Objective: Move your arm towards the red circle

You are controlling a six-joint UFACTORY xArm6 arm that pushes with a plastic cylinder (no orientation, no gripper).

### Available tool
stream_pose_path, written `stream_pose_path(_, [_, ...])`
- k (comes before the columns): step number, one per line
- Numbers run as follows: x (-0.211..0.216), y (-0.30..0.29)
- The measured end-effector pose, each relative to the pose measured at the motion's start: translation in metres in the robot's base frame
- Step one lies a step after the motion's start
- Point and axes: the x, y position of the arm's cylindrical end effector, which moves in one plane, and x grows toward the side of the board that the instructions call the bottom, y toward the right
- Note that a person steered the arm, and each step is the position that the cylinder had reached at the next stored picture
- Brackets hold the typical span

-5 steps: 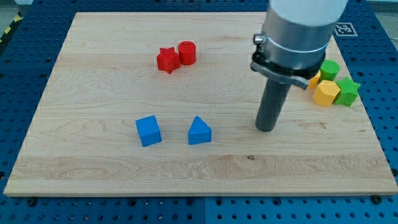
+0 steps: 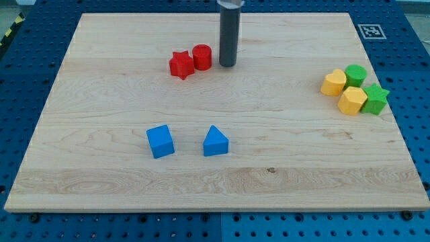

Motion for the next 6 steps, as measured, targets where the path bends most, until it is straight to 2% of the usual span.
stream_pose_path(2, [0.004,0.016])
stream_pose_path(3, [0.04,0.036])
stream_pose_path(5, [0.025,-0.001])
stream_pose_path(6, [0.025,-0.002])
